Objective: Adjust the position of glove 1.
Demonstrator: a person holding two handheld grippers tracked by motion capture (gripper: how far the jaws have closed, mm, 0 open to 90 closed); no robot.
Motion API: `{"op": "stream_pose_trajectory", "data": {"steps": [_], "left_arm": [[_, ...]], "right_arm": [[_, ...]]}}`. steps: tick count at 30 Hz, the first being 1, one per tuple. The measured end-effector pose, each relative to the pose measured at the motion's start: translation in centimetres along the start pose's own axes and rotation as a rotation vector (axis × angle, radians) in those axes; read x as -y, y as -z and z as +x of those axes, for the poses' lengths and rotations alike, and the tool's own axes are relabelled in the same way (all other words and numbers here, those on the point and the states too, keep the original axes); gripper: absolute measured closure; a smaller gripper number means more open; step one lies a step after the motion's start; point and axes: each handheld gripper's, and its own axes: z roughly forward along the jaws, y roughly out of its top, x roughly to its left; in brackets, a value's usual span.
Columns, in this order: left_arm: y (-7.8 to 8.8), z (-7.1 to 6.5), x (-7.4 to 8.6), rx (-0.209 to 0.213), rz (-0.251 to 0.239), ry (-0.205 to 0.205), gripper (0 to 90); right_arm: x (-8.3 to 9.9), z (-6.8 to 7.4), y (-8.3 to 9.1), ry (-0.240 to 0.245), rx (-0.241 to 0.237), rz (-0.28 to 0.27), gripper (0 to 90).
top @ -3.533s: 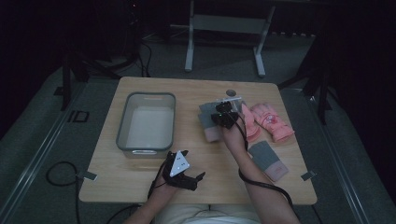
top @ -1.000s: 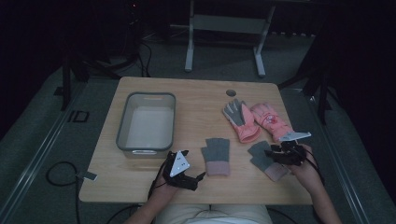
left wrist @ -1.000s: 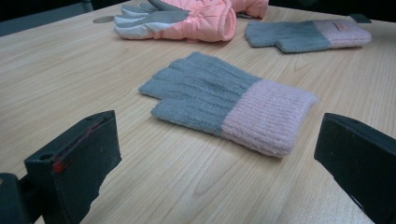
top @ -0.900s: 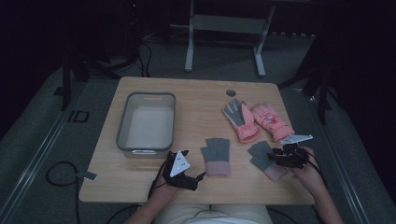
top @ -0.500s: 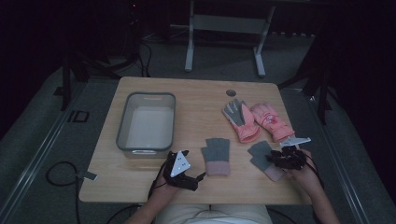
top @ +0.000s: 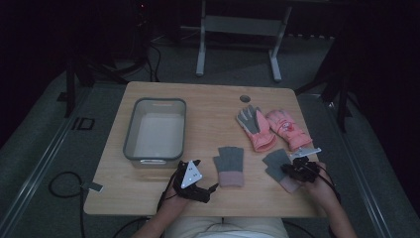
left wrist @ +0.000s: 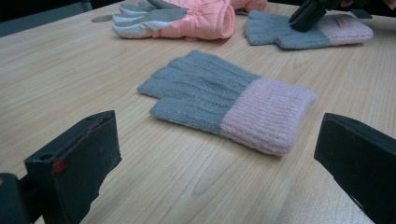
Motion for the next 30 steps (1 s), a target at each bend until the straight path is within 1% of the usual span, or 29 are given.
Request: {"op": "stream_pose_trajectory", "data": {"steps": [3, 5, 6, 7, 8, 9, 12, 13, 14, 15, 16, 18, 19, 22, 23, 25, 26, 28, 30], "left_arm": [[0.0, -0.1, 0.0, -0.004, 0.001, -0.005, 0.0], [0.0, -0.1, 0.0, -0.006, 0.000, -0.008, 0.0], [0.0, -0.1, 0.0, -0.007, 0.000, -0.008, 0.0], [0.0, -0.1, 0.0, -0.008, -0.001, -0.007, 0.0], [0.0, -0.1, 0.0, -0.008, 0.000, -0.007, 0.0], [0.0, -0.1, 0.0, -0.008, 0.000, -0.005, 0.0], [0.0, -0.1, 0.0, -0.012, 0.001, -0.008, 0.0], [0.0, -0.2, 0.0, -0.015, 0.000, -0.010, 0.0], [0.0, -0.2, 0.0, -0.015, -0.001, -0.010, 0.0], [0.0, -0.2, 0.0, -0.015, -0.002, -0.010, 0.0], [0.0, -0.1, 0.0, -0.015, -0.002, -0.009, 0.0], [0.0, -0.1, 0.0, -0.016, -0.002, -0.007, 0.0], [0.0, -0.1, 0.0, -0.016, -0.002, -0.008, 0.0], [0.0, -0.2, 0.0, -0.016, -0.003, -0.011, 0.0], [0.0, -0.2, 0.0, -0.016, -0.003, -0.012, 0.0], [0.0, -0.2, 0.0, -0.015, -0.002, -0.014, 0.0], [0.0, -0.2, 0.0, -0.015, -0.002, -0.014, 0.0], [0.0, -0.2, 0.0, -0.013, -0.002, -0.014, 0.0], [0.0, -0.2, 0.0, -0.013, -0.002, -0.015, 0.0]], "right_arm": [[-0.1, 0.6, 0.1, 0.010, 0.018, 0.011, 85.1], [-0.2, 1.1, 0.3, -0.007, 0.029, 0.013, 85.7], [-0.2, 1.4, 0.5, -0.013, 0.042, 0.010, 85.9], [-0.4, 1.6, 0.8, -0.040, 0.051, -0.007, 86.0], [-0.5, 1.9, 1.2, -0.069, 0.044, -0.027, 86.0], [-0.7, 2.2, 1.7, -0.087, 0.046, -0.048, 86.0], [-1.4, 3.3, 3.5, -0.104, 0.092, -0.106, 86.0], [-1.7, 3.6, 4.1, -0.115, 0.101, -0.126, 86.0], [-2.1, 4.0, 5.0, -0.148, 0.106, -0.154, 85.9], [-2.4, 4.2, 5.4, -0.160, 0.115, -0.164, 85.9], [-2.7, 4.3, 5.7, -0.183, 0.123, -0.176, 86.0], [-3.0, 4.7, 6.2, -0.244, 0.129, -0.199, 86.0], [-3.0, 4.9, 6.3, -0.268, 0.137, -0.209, 86.0], [-2.9, 5.5, 6.3, -0.338, 0.192, -0.234, 85.9], [-2.7, 5.6, 6.3, -0.357, 0.196, -0.237, 86.0], [-2.3, 5.8, 6.0, -0.411, 0.202, -0.238, 86.0], [-2.2, 5.9, 5.7, -0.418, 0.203, -0.226, 86.0], [-1.8, 6.2, 5.2, -0.431, 0.226, -0.209, 86.0], [-1.4, 6.4, 4.6, -0.460, 0.225, -0.201, 86.0]]}}
